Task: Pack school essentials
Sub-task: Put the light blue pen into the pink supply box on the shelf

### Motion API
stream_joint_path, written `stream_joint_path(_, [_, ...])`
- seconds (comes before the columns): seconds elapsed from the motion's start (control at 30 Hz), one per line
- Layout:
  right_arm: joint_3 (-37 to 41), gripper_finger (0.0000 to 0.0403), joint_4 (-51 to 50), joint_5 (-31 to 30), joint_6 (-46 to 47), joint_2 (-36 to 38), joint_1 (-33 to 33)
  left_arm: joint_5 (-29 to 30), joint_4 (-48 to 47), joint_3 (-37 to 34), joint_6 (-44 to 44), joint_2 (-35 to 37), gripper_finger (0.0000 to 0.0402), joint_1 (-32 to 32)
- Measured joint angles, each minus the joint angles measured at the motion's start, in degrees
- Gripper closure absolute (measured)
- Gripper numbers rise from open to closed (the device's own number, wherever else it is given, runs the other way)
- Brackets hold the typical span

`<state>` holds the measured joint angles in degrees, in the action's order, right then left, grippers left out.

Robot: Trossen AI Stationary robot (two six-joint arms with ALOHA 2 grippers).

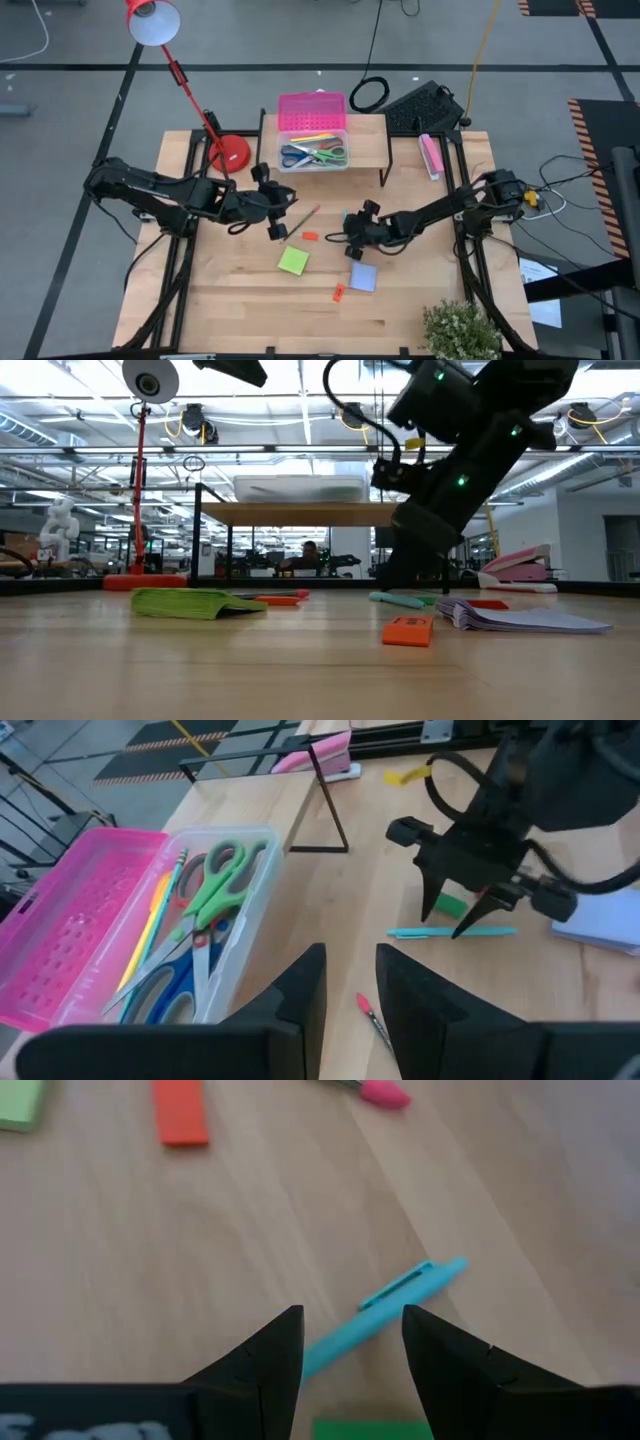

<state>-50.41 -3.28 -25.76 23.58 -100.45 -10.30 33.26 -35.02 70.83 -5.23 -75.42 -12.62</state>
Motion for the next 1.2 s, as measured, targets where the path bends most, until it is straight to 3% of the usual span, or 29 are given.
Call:
stream_joint_path(0.33, [-0.15,0.0245,1.05,0.04,2.70,-3.40,0.21,0.00,0.06,0.00,0.41,0.00,0.0309,0.52])
stream_joint_path(0.83, [-0.09,0.0375,2.23,2.03,6.17,-4.21,-0.02,-0.04,0.74,0.00,3.00,0.00,0.0309,0.52])
stream_joint_path(1.2, [0.22,0.0378,1.83,4.79,3.08,2.42,-0.77,-0.24,1.02,0.00,3.51,0.00,0.0309,0.55])
